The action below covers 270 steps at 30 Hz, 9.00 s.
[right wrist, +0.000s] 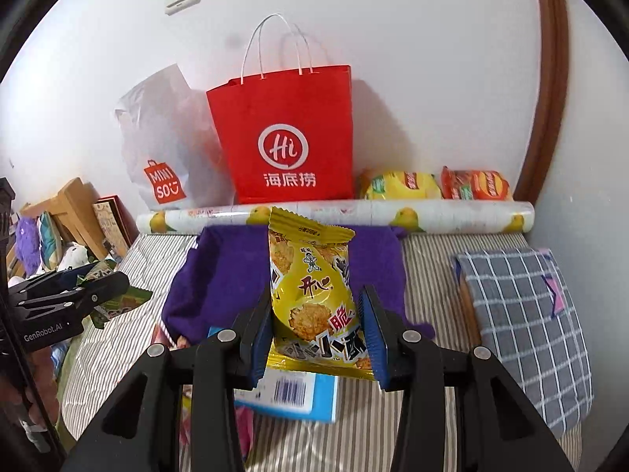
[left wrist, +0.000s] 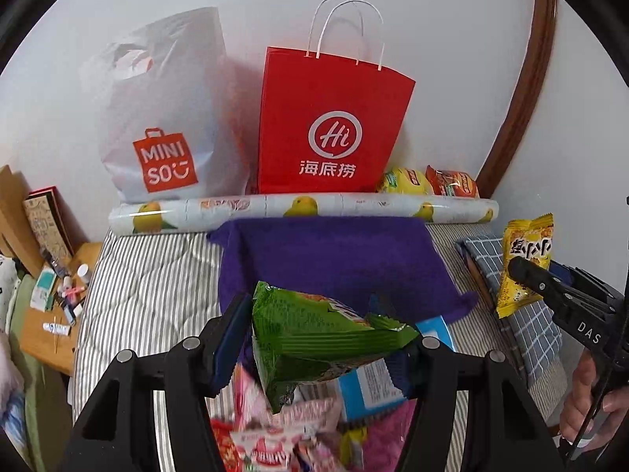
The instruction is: Organize snacks
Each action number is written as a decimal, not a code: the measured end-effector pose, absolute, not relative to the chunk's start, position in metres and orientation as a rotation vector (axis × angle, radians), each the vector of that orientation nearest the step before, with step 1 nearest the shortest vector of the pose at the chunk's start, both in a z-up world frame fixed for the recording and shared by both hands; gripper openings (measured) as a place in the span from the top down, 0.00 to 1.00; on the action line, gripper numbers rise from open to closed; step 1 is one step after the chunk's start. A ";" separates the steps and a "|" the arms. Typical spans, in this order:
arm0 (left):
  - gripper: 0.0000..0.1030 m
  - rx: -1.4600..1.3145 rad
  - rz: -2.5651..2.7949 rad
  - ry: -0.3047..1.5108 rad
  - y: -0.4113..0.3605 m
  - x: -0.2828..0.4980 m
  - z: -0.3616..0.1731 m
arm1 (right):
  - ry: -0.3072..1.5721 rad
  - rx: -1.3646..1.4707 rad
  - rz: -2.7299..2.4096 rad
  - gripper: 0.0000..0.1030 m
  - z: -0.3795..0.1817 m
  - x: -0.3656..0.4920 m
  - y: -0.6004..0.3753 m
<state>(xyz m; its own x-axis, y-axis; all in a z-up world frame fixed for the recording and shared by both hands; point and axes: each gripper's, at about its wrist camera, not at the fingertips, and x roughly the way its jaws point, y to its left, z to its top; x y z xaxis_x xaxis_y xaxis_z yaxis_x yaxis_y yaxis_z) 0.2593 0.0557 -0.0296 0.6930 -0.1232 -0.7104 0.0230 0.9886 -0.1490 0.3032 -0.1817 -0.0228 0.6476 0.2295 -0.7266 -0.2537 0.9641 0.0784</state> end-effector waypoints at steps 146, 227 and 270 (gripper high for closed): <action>0.23 -0.202 -0.003 0.910 0.129 0.184 -0.105 | 1.051 -0.084 0.475 0.14 -0.157 0.182 -0.117; 0.50 -0.113 -0.121 1.031 0.087 0.205 -0.173 | 0.996 0.021 0.240 0.30 -0.158 0.188 -0.214; 0.52 -0.175 -0.198 0.875 0.063 0.162 -0.082 | 0.909 0.023 0.260 0.30 -0.083 0.168 -0.205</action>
